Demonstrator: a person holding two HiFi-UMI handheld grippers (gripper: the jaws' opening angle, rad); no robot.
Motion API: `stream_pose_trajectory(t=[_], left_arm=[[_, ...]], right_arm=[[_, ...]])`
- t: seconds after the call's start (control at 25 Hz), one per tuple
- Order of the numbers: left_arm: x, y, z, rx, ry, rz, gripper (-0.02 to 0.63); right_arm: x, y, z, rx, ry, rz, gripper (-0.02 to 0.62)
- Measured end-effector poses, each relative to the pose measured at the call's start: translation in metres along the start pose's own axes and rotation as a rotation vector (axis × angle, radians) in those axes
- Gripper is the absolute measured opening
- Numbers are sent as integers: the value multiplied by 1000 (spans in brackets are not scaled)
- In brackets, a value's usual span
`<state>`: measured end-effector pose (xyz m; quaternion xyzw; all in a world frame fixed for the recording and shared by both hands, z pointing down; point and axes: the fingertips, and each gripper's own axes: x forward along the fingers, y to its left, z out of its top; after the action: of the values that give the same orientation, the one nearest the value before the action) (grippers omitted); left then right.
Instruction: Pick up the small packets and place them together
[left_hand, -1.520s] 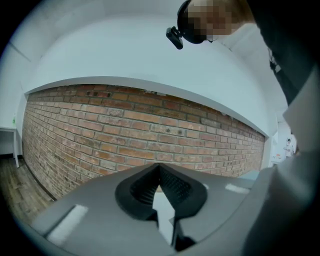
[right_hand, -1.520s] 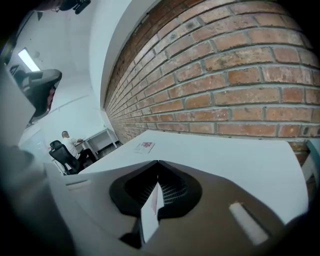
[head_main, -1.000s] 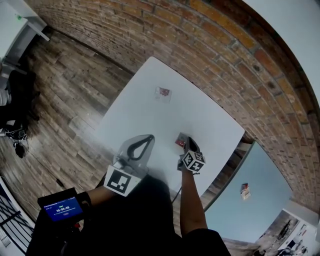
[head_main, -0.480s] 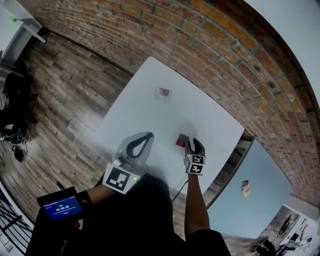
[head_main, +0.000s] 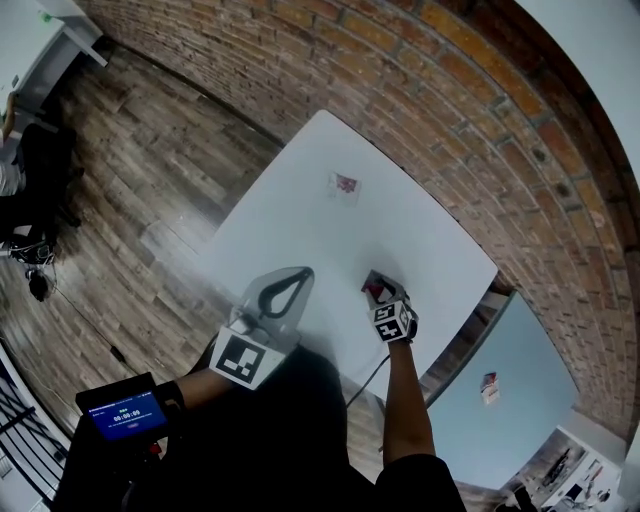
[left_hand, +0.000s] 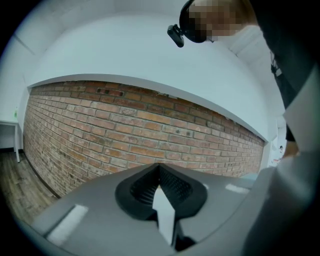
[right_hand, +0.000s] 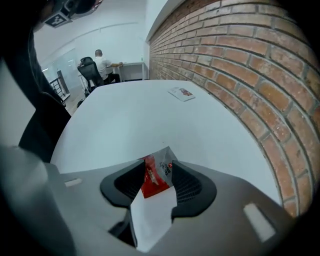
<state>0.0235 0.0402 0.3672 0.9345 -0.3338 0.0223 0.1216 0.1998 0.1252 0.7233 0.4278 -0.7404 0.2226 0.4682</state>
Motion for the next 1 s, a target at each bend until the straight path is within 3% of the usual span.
stream_pose_trajectory(t=[0.32, 0.56, 0.76, 1.0], left_arm=[[-9, -14, -5, 18, -15, 54, 2], [-5, -17, -4, 21, -9, 46, 2], [-2, -18, -1, 19, -13, 56, 2], [-1, -11, -1, 9, -4, 82, 2]], right_arm=[[-2, -13, -15, 218, -50, -43, 172], [-7, -7, -7, 182, -58, -60, 172], [2, -1, -11, 160, -30, -26, 184], [1, -16, 4, 286, -45, -41, 184]])
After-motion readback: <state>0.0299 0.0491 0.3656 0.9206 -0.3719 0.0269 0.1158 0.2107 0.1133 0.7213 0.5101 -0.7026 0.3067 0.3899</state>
